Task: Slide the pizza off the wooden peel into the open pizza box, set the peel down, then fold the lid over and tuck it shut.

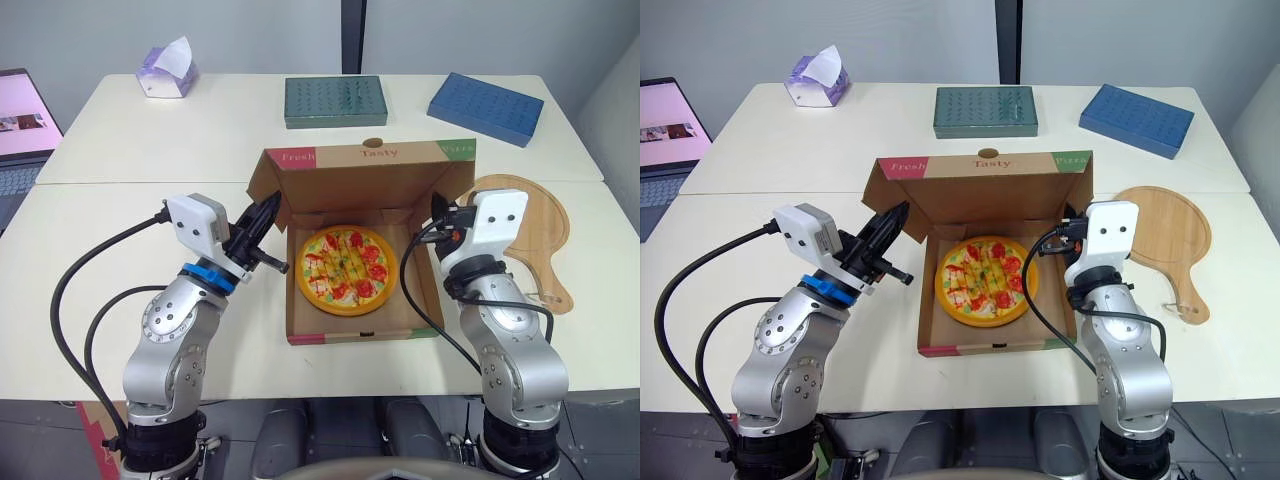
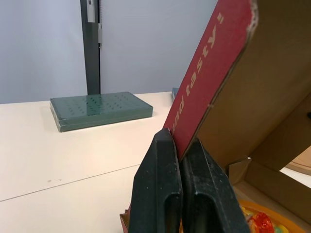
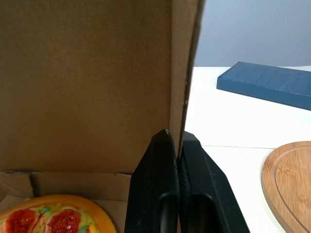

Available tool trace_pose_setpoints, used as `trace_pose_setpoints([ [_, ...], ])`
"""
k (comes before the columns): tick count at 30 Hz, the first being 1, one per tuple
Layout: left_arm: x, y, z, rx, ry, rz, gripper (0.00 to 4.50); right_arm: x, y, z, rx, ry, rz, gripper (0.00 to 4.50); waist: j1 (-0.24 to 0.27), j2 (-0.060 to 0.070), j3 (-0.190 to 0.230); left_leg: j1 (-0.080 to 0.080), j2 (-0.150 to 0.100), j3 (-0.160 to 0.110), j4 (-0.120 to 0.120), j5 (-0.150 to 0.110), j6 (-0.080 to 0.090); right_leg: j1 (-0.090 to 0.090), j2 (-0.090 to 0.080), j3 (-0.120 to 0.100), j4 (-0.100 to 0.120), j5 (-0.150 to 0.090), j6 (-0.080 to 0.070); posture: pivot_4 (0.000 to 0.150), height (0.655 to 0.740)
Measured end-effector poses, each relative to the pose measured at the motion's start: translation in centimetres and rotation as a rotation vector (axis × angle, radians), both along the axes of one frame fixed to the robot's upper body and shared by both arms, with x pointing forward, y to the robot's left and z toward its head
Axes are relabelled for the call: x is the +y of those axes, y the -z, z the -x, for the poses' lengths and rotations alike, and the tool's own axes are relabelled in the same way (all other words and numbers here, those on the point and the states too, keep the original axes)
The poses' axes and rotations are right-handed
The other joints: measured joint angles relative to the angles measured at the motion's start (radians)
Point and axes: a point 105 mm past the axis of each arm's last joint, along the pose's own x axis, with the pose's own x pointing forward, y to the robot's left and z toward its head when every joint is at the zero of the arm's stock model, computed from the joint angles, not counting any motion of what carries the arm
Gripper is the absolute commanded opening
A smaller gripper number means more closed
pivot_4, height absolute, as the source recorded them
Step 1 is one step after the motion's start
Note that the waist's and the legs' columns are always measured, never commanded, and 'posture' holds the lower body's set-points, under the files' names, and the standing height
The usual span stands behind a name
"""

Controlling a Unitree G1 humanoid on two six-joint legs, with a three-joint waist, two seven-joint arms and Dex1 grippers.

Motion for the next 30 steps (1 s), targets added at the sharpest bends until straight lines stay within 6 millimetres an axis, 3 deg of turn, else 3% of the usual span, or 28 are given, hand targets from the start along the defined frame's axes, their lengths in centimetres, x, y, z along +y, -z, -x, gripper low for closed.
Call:
trace_pose_setpoints([
  [21,-0.1,1.4,1.5,0.05,0.002,0.022,0.0,-0.1,1.3,1.2,-0.008,-0.036,-0.032,0.02,0.0,0.0,-0.002,0.0,0.0,0.0,-0.001,0.0,0.0,0.0,0.0,0.0,-0.001,0.0,0.0,0.15,0.74],
  [22,-0.1,1.4,1.5,0.05,0.003,0.022,0.0,-0.1,1.4,1.2,-0.008,-0.037,-0.031,0.22,0.0,0.0,-0.002,0.0,0.0,0.0,-0.001,0.0,0.0,0.0,0.0,0.0,-0.001,0.0,0.0,0.15,0.74],
  [25,-0.2,1.4,1.6,0.053,0.024,0.019,0.64,0.3,1.8,1.2,0.008,-0.069,-0.042,1.03,0.0,0.0,-0.002,0.0,0.0,0.0,-0.001,0.0,0.0,0.0,0.0,0.0,-0.001,0.0,0.0,0.15,0.74],
  [30,-0.5,1.5,1.9,0.067,0.076,0.021,2.18,1.0,1.7,1.4,0.008,-0.114,-0.058,2.73,0.001,0.0,-0.002,0.0,0.0,0.0,-0.001,0.0,0.0,0.0,0.0,0.0,-0.002,-0.001,0.0,0.15,0.74],
])
